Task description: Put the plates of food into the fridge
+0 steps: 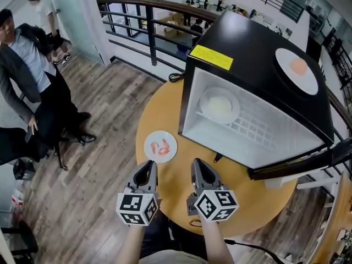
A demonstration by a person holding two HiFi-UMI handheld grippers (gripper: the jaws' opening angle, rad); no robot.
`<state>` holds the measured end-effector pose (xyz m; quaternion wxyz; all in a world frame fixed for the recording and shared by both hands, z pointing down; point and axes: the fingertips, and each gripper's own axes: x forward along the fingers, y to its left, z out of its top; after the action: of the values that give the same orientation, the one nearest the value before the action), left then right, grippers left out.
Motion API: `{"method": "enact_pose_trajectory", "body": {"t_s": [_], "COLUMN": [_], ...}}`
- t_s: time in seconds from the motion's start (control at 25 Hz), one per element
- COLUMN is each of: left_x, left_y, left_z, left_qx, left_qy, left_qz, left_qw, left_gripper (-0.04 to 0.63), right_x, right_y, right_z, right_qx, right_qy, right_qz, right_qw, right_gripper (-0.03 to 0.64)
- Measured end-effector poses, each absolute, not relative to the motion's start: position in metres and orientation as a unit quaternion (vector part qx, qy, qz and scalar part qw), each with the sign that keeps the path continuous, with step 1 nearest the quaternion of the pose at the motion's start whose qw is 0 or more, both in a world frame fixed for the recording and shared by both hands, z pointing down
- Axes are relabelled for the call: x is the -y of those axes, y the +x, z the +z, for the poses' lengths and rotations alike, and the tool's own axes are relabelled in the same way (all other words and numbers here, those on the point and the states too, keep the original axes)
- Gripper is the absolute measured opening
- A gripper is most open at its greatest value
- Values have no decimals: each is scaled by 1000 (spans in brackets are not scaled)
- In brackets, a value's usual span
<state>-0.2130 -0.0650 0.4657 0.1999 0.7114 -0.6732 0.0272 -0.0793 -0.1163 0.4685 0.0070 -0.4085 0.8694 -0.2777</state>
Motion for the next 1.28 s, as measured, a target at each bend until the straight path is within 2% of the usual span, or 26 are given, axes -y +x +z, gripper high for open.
{"method": "enact_pose_trajectory", "body": {"t_s": [0.2, 0.32, 0.48, 0.64, 0.72, 0.92, 1.28], "left_x": [55, 56, 72, 87, 94, 104, 113], "left_y": [-268, -286, -298, -296, -297, -297, -284], "left_z": [546, 583, 610, 630, 643, 660, 666], "left_qx": [665, 645, 605, 562, 544, 509, 462], "left_qy": [653, 632, 626, 625, 623, 612, 599], "left_qz": [12, 24, 7, -16, -20, -29, -60], "left_qw": [363, 428, 492, 541, 562, 605, 652], "left_gripper": [12, 28, 88, 107, 112, 129, 129], "right_x": [114, 112, 122, 127, 130, 134, 130], "right_y": [-122, -139, -150, -147, -152, -161, -165], "right_z": [550, 584, 606, 627, 638, 653, 666], "right_qx": [-839, -827, -799, -774, -762, -741, -684], "right_qy": [-358, -348, -357, -377, -378, -385, -393], "right_qz": [-404, -427, -469, -493, -510, -536, -611], "right_qw": [-67, -115, -119, -129, -126, -119, -65], "right_gripper": [14, 14, 15, 19, 77, 80, 83]}}
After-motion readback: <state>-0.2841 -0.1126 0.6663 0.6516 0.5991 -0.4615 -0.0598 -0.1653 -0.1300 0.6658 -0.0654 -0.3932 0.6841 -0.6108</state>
